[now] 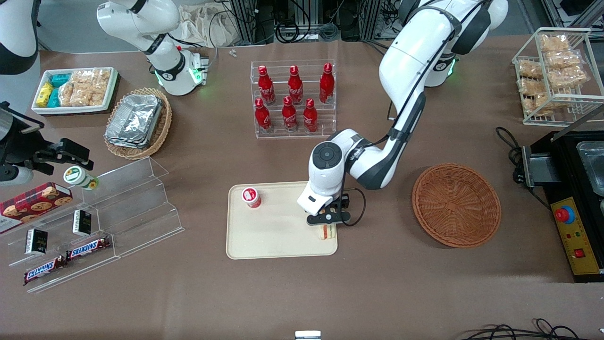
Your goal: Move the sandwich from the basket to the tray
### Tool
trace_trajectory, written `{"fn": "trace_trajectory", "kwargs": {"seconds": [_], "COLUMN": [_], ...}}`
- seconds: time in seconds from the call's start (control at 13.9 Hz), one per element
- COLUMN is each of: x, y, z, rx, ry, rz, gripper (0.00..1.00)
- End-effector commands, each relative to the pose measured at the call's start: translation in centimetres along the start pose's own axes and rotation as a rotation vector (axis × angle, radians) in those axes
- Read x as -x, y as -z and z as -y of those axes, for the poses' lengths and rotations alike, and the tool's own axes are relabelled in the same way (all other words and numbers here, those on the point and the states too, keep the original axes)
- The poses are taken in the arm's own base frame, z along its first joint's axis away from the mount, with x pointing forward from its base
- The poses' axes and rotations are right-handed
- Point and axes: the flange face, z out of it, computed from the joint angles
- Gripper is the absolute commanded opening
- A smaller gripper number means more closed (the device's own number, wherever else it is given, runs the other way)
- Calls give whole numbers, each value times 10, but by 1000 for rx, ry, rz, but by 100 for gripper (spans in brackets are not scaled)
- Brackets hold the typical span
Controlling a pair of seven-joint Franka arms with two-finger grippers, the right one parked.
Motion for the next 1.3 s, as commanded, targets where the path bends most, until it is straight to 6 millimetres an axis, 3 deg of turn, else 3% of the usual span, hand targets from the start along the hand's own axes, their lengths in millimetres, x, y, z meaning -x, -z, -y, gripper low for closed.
{"fn": "trace_trajectory", "kwargs": {"seconds": [0.0,0.29,0.58,0.86,1.01,1.22], "x": [-21,-52,-76,-97,-101,-104], "y": [54,156,239,280,291,308], "z": [18,74,165,278,311,366], "rx": [-24,-101,-103,9,20,11], "ry": [46,55,-23,-78,-102,-117], "rz": [-15,-4,75,108,124,139], "gripper": [100,99,94,89,83,84]}}
